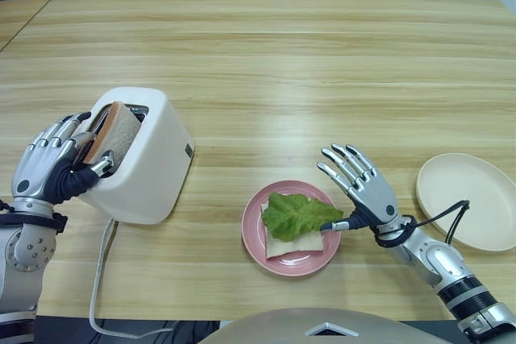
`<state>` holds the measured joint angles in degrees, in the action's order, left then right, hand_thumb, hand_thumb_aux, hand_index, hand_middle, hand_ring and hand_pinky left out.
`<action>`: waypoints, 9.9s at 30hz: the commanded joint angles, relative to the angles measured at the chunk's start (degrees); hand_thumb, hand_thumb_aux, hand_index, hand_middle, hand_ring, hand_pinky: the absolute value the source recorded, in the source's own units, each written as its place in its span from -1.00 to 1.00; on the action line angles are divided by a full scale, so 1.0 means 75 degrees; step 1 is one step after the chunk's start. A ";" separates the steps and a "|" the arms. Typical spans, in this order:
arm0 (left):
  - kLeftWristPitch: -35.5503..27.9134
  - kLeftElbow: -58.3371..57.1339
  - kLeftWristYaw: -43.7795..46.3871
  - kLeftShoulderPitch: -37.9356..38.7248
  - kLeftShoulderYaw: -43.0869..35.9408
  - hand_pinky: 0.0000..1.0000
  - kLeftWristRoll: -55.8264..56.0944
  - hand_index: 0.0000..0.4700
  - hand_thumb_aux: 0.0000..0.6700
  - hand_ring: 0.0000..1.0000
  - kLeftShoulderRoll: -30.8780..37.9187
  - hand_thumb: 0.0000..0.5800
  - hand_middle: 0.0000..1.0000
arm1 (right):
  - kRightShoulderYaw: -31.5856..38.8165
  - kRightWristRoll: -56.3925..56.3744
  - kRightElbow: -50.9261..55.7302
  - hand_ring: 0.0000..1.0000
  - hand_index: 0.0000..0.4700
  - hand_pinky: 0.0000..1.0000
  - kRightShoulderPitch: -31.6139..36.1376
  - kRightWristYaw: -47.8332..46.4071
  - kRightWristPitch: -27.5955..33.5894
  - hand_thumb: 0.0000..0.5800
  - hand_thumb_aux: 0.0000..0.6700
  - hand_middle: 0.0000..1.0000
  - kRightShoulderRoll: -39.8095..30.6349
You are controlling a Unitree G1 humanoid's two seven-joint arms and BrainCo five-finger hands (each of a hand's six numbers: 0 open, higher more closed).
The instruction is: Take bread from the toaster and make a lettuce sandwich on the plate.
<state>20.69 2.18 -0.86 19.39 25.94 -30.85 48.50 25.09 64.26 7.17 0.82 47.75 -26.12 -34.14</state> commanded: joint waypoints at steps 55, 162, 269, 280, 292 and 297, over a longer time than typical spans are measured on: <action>0.0062 -0.1167 -0.0175 -0.0622 -0.0474 -1.00 -0.0083 -1.00 -1.00 -1.00 -0.0006 -1.00 -1.00 | 0.0085 -0.0195 0.0827 -1.00 -1.00 -1.00 0.0256 0.0036 -0.0053 -1.00 -1.00 -1.00 0.0269; -0.0191 -0.0734 -0.1142 0.0108 -0.0123 -1.00 -0.0896 -0.90 -0.90 -1.00 -0.0047 -0.80 -1.00 | 0.0448 -0.0282 0.1516 -1.00 -1.00 -1.00 0.0229 0.0279 0.0010 -1.00 -1.00 -1.00 0.0185; 0.0106 0.0304 0.2696 -0.0876 -0.5222 1.00 0.4407 1.00 1.00 1.00 -0.4676 1.00 1.00 | -0.1192 -0.1442 -0.1100 -1.00 -1.00 -1.00 -0.1362 -0.1596 -0.2149 -1.00 -1.00 -1.00 -0.0393; 0.0255 -0.0171 0.2414 -0.0717 -0.5115 1.00 0.3745 1.00 1.00 1.00 -0.4617 1.00 1.00 | -0.1031 -0.1364 -0.1228 -1.00 -1.00 -1.00 -0.1446 -0.1940 -0.2604 -1.00 -1.00 -1.00 -0.0301; 0.0906 -0.1412 0.1720 -0.1006 -0.5157 1.00 0.2735 1.00 1.00 1.00 -0.4596 1.00 1.00 | -0.0638 -0.2108 -0.1736 -1.00 -1.00 -1.00 -0.1654 -0.2783 -0.3529 -1.00 -1.00 -1.00 -0.0243; 0.1070 -0.1707 0.1492 -0.1104 -0.5168 1.00 0.2575 1.00 1.00 1.00 -0.4598 1.00 1.00 | 0.0171 -0.2386 -0.0877 -1.00 -1.00 -1.00 -0.1629 -0.4033 -0.3934 -1.00 -1.00 -1.00 -0.0313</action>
<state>30.24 -8.31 10.37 10.31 -12.88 -10.14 13.69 24.86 46.49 -2.03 -11.75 20.22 -54.97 -36.23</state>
